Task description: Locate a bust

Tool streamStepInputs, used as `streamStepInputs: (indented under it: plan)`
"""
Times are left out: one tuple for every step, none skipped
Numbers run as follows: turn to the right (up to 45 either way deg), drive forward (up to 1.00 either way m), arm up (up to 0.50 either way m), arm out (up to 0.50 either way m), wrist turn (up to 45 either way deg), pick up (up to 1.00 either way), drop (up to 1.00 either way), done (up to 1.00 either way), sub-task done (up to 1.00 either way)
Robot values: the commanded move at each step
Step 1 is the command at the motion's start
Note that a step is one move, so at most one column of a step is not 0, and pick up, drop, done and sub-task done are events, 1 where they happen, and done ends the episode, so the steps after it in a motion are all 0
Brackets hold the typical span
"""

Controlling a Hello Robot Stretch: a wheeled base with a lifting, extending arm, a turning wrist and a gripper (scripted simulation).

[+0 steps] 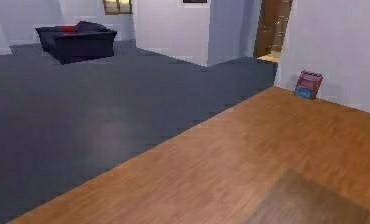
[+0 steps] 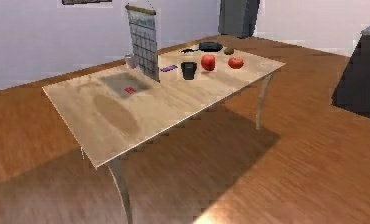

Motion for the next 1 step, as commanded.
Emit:
streamStepInputs:
  plan:
    - [3.0, 0.00, 0.00, 0.00, 0.0, 0.00, 0.00, 0.00, 0.00]
